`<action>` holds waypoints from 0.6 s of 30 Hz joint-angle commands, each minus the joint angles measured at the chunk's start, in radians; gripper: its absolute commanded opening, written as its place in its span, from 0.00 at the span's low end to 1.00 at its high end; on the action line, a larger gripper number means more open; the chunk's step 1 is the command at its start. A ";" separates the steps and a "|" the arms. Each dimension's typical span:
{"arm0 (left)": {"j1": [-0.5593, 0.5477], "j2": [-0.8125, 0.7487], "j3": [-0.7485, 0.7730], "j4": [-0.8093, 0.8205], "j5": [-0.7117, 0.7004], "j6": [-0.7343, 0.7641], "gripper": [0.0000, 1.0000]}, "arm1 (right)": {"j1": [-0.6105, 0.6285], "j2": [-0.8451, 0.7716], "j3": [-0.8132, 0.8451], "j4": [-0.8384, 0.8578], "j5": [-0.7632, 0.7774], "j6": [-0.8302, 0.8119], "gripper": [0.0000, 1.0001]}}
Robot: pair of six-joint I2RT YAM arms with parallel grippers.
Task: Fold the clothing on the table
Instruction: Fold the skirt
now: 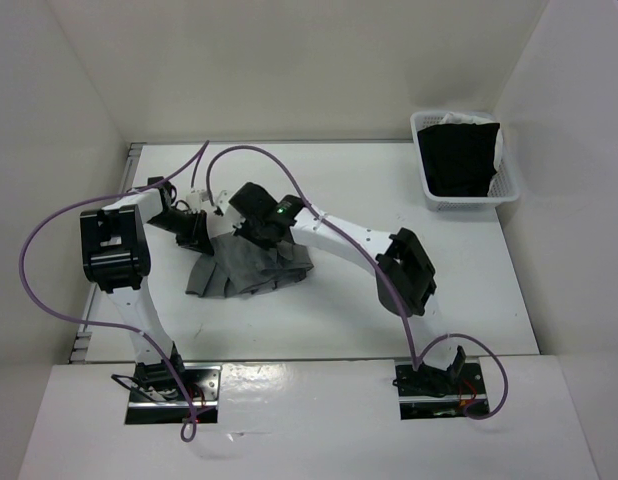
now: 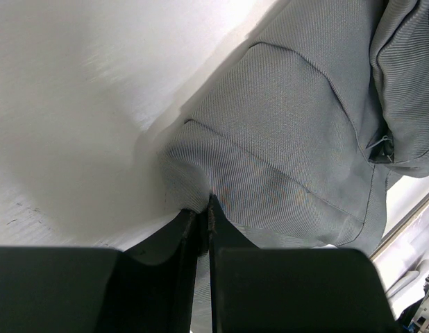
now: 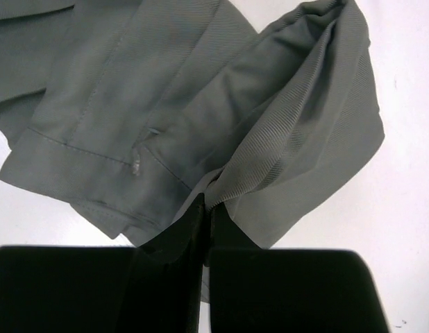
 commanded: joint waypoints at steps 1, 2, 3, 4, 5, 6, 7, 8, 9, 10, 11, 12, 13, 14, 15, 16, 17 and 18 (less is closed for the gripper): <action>0.003 0.028 0.007 -0.013 0.030 0.033 0.14 | 0.044 -0.002 0.091 -0.019 -0.016 0.019 0.00; 0.003 0.028 0.007 -0.013 0.030 0.033 0.14 | 0.044 -0.002 0.091 -0.019 -0.016 0.019 0.00; 0.003 0.028 0.007 -0.013 0.039 0.033 0.14 | 0.058 0.007 0.104 -0.028 -0.002 0.019 0.00; 0.003 0.028 0.007 -0.013 0.040 0.033 0.14 | 0.067 0.007 0.105 -0.028 0.013 0.019 0.00; 0.003 0.028 0.007 -0.013 0.040 0.033 0.14 | 0.067 0.007 0.095 -0.019 0.014 0.019 0.00; 0.003 0.028 -0.002 -0.013 0.040 0.033 0.14 | 0.067 0.016 0.074 -0.019 0.023 0.019 0.00; 0.003 0.028 -0.002 -0.013 0.040 0.033 0.14 | 0.067 0.016 0.060 -0.007 0.023 0.029 0.00; 0.003 0.028 -0.002 -0.013 0.040 0.042 0.14 | 0.067 0.016 0.046 -0.007 0.023 0.029 0.00; 0.003 0.028 -0.002 -0.013 0.040 0.042 0.14 | 0.067 0.016 0.036 0.005 0.023 0.029 0.00; 0.003 0.028 -0.002 -0.013 0.040 0.042 0.14 | 0.067 0.016 0.025 0.005 0.023 0.029 0.00; 0.003 0.028 -0.002 -0.013 0.040 0.042 0.14 | 0.067 0.016 0.025 0.005 0.005 0.029 0.00; 0.003 0.028 -0.002 -0.013 0.040 0.042 0.14 | 0.067 0.016 0.025 0.005 0.004 0.029 0.00; 0.003 0.038 -0.002 -0.013 0.040 0.042 0.14 | 0.067 0.030 0.025 0.005 0.004 0.038 0.00; 0.003 0.039 -0.002 -0.013 0.040 0.042 0.14 | 0.067 0.042 0.025 0.005 0.004 0.038 0.00; 0.003 0.039 -0.002 -0.013 0.049 0.042 0.14 | 0.067 0.042 0.025 0.005 0.004 0.038 0.00; 0.003 0.039 -0.002 -0.013 0.049 0.042 0.14 | 0.067 0.054 0.025 0.005 0.004 0.038 0.00; 0.003 0.039 -0.002 -0.013 0.049 0.042 0.14 | 0.067 0.054 0.013 0.005 0.004 0.038 0.00; 0.003 0.039 -0.002 -0.013 0.049 0.042 0.14 | 0.067 0.065 0.013 0.018 0.004 0.038 0.00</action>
